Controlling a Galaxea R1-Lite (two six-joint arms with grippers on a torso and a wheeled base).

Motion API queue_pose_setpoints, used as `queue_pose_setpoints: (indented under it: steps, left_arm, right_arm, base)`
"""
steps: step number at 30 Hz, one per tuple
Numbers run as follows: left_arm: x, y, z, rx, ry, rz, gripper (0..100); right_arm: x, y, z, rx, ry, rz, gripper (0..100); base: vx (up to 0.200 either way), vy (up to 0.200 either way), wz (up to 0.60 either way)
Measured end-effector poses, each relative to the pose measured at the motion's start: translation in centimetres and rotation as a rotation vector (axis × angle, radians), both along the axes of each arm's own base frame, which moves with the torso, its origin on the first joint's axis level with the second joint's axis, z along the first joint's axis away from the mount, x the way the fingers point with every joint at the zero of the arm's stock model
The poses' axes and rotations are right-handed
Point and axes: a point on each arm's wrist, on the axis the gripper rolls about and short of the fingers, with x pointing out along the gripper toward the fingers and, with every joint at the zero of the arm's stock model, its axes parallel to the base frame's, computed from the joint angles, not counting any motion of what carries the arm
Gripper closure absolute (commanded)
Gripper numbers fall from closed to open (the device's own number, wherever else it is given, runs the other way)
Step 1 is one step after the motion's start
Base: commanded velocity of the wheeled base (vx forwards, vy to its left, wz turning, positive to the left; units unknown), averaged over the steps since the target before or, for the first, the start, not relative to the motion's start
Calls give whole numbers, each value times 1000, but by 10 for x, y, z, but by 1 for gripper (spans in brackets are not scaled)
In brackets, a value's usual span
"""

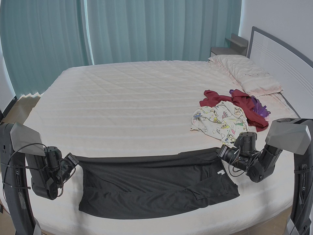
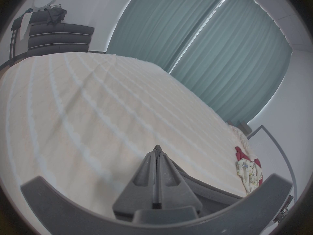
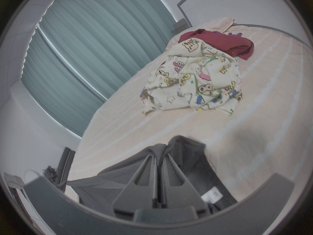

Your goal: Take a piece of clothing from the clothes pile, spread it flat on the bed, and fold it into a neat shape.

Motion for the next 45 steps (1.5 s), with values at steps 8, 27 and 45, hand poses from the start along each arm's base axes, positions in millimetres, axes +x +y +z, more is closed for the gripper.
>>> queue_pose_setpoints:
  steps: [8,27,45]
  left_arm:
    - [-23,-2,-17,18,123,-29,100]
    - [-63,-7,-37,101,333,-191,100]
    - [-86,-3,-34,56,406,-200,0]
  right_arm:
    - [-23,-5,-16,-75,58,31,100]
    - [-59,-13,-41,-132,149,62,100]
    - [-60,-22,-25,-110,95,37,0]
  base:
    - [0,0,0]
    - [0,0,0]
    - [0,0,0]
